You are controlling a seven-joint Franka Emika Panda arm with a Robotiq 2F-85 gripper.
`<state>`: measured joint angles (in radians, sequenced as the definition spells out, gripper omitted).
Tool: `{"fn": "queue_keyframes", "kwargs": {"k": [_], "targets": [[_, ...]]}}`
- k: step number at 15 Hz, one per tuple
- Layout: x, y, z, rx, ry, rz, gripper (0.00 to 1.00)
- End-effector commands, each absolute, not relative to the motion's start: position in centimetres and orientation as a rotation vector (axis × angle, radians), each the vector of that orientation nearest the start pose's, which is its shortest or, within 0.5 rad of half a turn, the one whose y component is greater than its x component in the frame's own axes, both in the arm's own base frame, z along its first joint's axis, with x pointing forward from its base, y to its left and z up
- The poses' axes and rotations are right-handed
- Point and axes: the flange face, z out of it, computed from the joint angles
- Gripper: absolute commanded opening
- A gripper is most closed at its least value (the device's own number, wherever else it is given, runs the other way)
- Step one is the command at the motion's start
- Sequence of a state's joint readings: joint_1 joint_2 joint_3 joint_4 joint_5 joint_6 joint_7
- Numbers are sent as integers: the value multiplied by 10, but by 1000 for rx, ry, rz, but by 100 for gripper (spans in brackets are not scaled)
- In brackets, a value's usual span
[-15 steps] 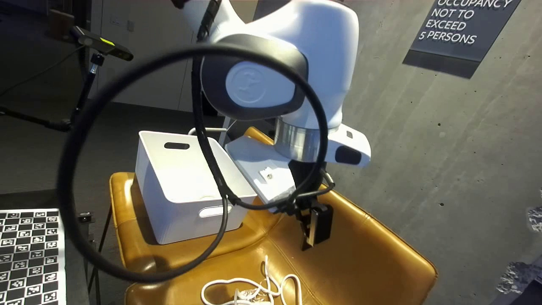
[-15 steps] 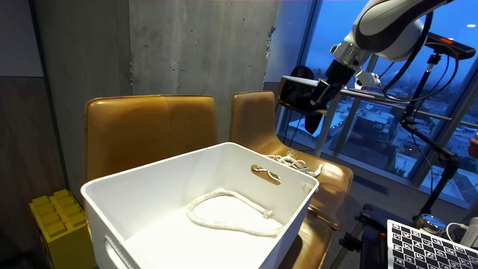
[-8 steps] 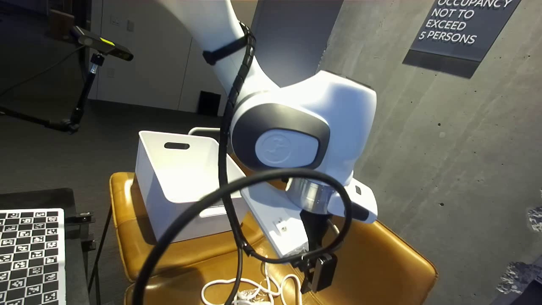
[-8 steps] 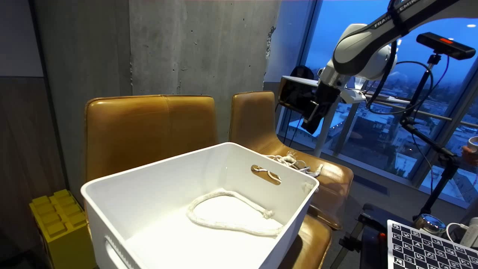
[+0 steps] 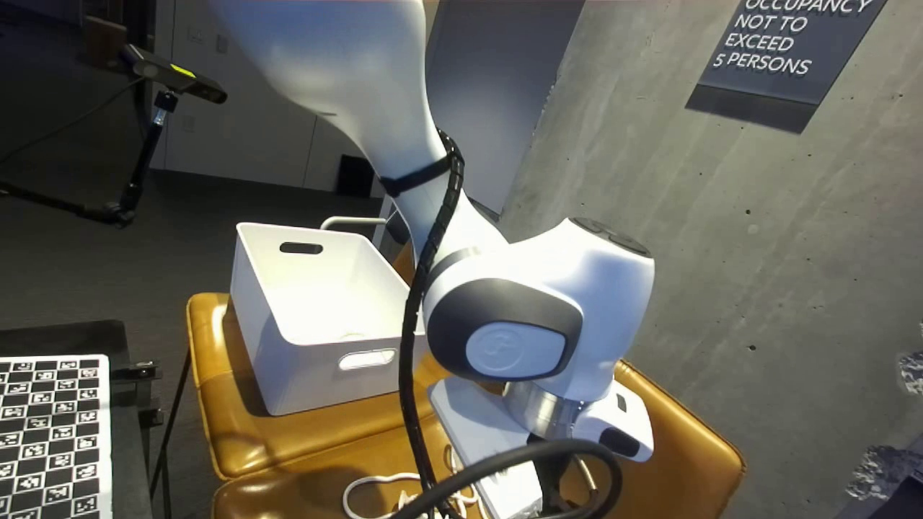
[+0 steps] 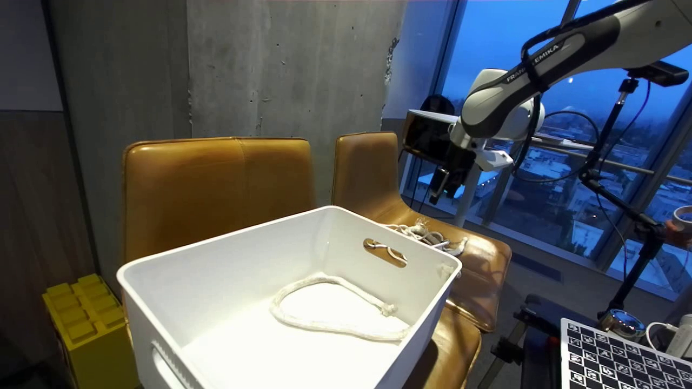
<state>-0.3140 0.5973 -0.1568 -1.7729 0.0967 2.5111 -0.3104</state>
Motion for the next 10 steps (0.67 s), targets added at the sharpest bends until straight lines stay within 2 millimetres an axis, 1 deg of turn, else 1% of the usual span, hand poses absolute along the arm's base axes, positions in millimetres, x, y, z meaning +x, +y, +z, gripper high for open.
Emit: {"fn": "queue_keyframes", "kwargs": {"k": [1,6,10], "targets": [[614,-316,220,-3225,352,-170,100],[614,-333,188,-3249,384,-116,100],[619,-347,160,-3265,421,-104,100]]}}
